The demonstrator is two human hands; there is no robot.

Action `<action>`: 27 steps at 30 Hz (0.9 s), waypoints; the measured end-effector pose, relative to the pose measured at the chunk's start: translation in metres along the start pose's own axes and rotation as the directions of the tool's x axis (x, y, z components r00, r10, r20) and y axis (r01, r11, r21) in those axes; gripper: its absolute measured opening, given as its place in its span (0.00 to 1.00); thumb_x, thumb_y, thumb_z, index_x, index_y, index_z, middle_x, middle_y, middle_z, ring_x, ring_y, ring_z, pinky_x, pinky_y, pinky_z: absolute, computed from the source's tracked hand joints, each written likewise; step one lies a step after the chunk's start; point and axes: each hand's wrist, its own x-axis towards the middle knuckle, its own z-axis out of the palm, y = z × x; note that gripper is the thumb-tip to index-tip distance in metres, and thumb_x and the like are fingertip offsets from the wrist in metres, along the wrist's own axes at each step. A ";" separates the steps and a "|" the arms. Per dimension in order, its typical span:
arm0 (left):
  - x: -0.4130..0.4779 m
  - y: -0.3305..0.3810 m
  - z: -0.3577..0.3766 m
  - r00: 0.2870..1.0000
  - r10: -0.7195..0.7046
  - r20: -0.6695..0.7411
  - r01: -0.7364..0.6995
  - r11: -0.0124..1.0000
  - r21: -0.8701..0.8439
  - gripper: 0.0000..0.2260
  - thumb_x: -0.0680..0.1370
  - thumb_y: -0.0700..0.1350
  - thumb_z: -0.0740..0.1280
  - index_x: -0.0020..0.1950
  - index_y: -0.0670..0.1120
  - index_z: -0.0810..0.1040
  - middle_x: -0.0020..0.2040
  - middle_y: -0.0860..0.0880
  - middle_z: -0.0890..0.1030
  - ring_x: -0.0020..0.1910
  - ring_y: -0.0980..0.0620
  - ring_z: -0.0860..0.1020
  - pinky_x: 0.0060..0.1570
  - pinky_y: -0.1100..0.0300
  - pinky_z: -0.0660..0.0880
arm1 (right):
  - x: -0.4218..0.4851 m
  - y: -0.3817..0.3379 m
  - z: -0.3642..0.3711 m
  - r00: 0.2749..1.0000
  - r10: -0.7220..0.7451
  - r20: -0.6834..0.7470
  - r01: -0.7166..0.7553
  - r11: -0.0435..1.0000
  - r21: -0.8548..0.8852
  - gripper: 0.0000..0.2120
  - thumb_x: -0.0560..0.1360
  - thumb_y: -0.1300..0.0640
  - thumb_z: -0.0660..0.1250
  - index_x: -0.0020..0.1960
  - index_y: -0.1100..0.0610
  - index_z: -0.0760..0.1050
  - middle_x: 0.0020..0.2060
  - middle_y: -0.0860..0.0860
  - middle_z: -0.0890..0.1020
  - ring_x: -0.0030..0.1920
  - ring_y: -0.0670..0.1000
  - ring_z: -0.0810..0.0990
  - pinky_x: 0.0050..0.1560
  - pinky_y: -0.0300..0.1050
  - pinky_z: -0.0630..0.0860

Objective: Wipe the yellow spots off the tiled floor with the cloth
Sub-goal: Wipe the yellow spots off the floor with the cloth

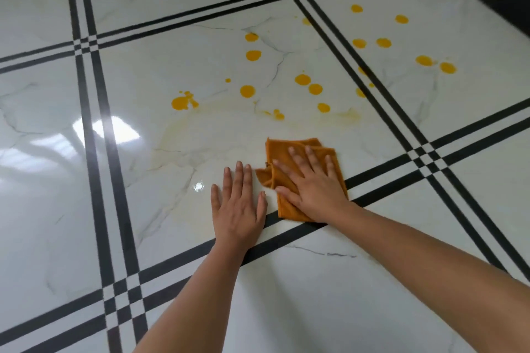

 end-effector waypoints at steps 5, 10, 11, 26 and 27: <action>0.016 0.015 -0.013 1.000 0.003 -0.006 -0.003 0.999 -0.042 0.33 0.72 0.60 0.32 0.76 0.50 0.40 0.77 0.52 0.40 0.75 0.52 0.37 0.71 0.50 0.37 | 0.022 0.021 -0.025 0.986 0.058 0.155 -0.057 0.998 -0.012 0.30 0.74 0.31 0.40 0.73 0.36 0.36 0.76 0.47 0.38 0.75 0.55 0.37 0.72 0.63 0.40; 0.037 0.051 -0.020 0.995 0.075 -0.070 -0.084 0.988 -0.129 0.32 0.75 0.60 0.37 0.77 0.48 0.44 0.77 0.50 0.44 0.75 0.52 0.40 0.71 0.52 0.37 | 0.018 0.051 -0.053 0.973 -0.071 0.219 0.062 0.997 0.047 0.32 0.75 0.32 0.44 0.75 0.41 0.40 0.77 0.47 0.42 0.76 0.52 0.41 0.73 0.58 0.44; 0.040 0.060 -0.021 0.990 0.112 -0.088 -0.122 0.986 -0.115 0.32 0.75 0.61 0.36 0.77 0.48 0.45 0.77 0.50 0.45 0.75 0.52 0.41 0.71 0.53 0.37 | 0.011 0.063 -0.058 0.973 -0.100 0.206 0.094 0.995 0.038 0.32 0.76 0.33 0.45 0.75 0.42 0.40 0.77 0.47 0.42 0.76 0.51 0.41 0.73 0.57 0.44; 0.099 0.180 0.016 0.981 0.102 0.165 -0.124 0.984 0.127 0.38 0.73 0.71 0.43 0.74 0.53 0.33 0.75 0.44 0.34 0.73 0.41 0.33 0.66 0.32 0.36 | -0.031 0.200 -0.040 1.000 -0.015 0.009 0.014 0.991 0.135 0.31 0.77 0.36 0.42 0.76 0.48 0.46 0.77 0.47 0.50 0.76 0.49 0.46 0.74 0.49 0.47; 0.110 0.191 0.018 0.991 0.062 0.116 -0.075 0.991 0.113 0.38 0.72 0.71 0.43 0.74 0.54 0.34 0.76 0.44 0.35 0.73 0.41 0.34 0.66 0.32 0.36 | -0.031 0.210 -0.037 1.000 0.016 -0.025 -0.012 0.987 0.160 0.32 0.76 0.35 0.40 0.76 0.48 0.47 0.77 0.47 0.50 0.76 0.49 0.47 0.74 0.49 0.48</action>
